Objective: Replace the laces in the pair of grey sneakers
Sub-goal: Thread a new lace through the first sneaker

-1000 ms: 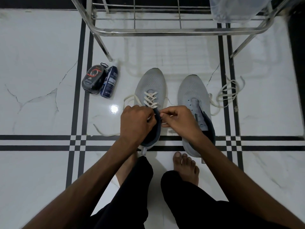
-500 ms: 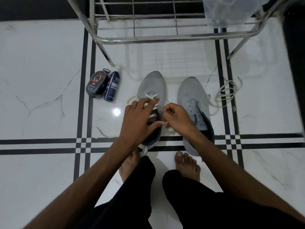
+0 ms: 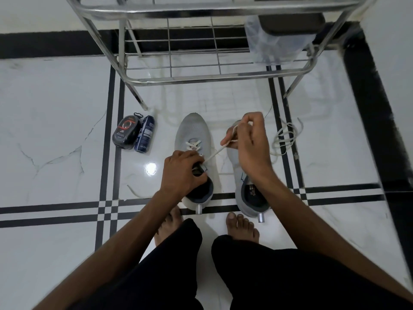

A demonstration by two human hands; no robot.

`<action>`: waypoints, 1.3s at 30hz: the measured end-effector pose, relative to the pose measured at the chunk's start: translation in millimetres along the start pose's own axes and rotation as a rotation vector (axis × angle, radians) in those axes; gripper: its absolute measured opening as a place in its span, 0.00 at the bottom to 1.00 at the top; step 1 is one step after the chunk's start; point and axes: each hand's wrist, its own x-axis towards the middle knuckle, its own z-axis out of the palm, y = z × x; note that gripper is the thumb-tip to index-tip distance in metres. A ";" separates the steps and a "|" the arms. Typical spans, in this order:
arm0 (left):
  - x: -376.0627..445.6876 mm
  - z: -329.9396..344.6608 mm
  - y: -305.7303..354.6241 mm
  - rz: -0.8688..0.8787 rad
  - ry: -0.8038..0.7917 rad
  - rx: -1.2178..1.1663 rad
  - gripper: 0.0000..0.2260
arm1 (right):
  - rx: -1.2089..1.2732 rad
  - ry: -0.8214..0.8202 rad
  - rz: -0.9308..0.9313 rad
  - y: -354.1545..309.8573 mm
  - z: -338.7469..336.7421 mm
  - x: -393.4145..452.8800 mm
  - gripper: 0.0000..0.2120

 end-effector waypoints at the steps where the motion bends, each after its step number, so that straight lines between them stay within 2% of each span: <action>1: -0.5 0.0 -0.7 0.002 0.010 0.001 0.19 | -0.003 0.013 -0.029 -9.4 -2.2 1.8 0.04; 9: 3.7 -3.4 -3.7 0.019 -0.028 0.112 0.19 | 0.004 0.098 -0.160 -66.8 -0.3 10.2 0.04; 13: 3.3 -1.3 -5.0 0.039 -0.034 0.016 0.19 | 0.008 0.119 -0.254 -88.4 -1.0 15.3 0.04; 16: -2.0 1.6 -3.6 -0.028 -0.030 -0.120 0.22 | 0.003 0.101 -0.259 -95.4 -0.8 13.4 0.04; 22: -2.2 4.5 -3.8 -0.006 -0.044 -0.052 0.22 | 0.011 0.122 -0.309 -104.2 -1.0 9.2 0.05; 28: -7.0 -9.4 -19.1 -0.162 -0.048 -0.248 0.36 | -0.042 0.087 -0.281 -100.2 0.4 9.8 0.05; 30: -9.9 -24.7 -34.0 -0.201 -0.150 -0.234 0.31 | -0.062 0.055 -0.248 -100.2 1.3 10.2 0.04; 33: -13.8 -58.6 -47.4 -0.178 -0.267 -0.128 0.10 | -0.063 0.008 -0.212 -106.5 3.8 11.4 0.05; 35: -15.7 -86.6 -46.6 -0.163 -0.271 -0.070 0.11 | -0.048 -0.031 -0.207 -116.4 6.4 10.8 0.05; 39: -14.2 -135.2 -29.2 -0.060 -0.161 0.123 0.09 | -0.058 -0.139 -0.234 -136.2 16.2 6.0 0.06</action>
